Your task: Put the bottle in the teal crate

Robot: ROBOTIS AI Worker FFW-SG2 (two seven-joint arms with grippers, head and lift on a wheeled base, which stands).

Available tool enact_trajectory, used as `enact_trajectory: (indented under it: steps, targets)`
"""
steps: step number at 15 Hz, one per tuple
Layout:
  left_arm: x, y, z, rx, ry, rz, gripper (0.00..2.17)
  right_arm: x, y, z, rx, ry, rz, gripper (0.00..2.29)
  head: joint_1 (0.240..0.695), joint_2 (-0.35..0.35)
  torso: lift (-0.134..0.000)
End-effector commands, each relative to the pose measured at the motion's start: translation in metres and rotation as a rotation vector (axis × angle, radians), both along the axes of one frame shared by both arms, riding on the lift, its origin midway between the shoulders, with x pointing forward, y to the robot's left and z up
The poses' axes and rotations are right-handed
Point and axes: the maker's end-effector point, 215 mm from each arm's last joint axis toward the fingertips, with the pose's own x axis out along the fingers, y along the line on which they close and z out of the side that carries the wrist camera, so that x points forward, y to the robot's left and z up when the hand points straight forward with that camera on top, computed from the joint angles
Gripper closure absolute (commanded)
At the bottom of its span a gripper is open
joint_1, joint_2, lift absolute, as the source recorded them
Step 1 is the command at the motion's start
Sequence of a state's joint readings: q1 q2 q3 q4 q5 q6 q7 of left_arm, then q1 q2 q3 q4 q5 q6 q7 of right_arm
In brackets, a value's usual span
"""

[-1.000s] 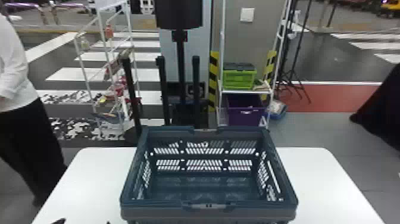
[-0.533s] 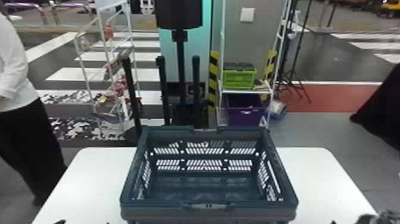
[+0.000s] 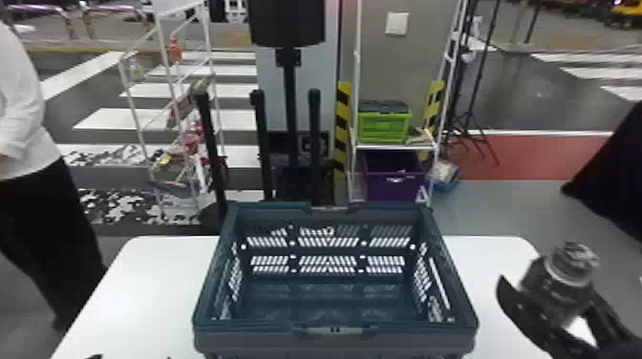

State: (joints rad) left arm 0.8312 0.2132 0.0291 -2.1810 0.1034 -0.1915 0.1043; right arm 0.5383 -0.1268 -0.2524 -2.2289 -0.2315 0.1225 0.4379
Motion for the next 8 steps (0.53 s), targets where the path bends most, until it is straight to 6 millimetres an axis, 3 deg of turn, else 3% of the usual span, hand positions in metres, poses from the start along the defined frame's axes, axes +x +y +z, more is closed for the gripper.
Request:
enact_trajectory:
  steps: [1, 4, 8]
  targets:
    - [0.006, 0.002, -0.004, -0.002, 0.008, 0.005, 0.14, 0.035, 0.009, 0.008, -0.012, 0.033, 0.054, 1.95, 0.499, 0.000, 0.000]
    - [0.013, 0.004, -0.019, 0.000, 0.057, 0.011, 0.14, 0.072, 0.037, 0.007, -0.014, 0.130, 0.175, 1.95, 0.499, 0.000, 0.000]
    - [0.018, 0.005, -0.022, -0.002, 0.059, 0.014, 0.14, 0.106, 0.100, -0.009, -0.112, 0.265, 0.349, 1.95, 0.499, 0.000, 0.000]
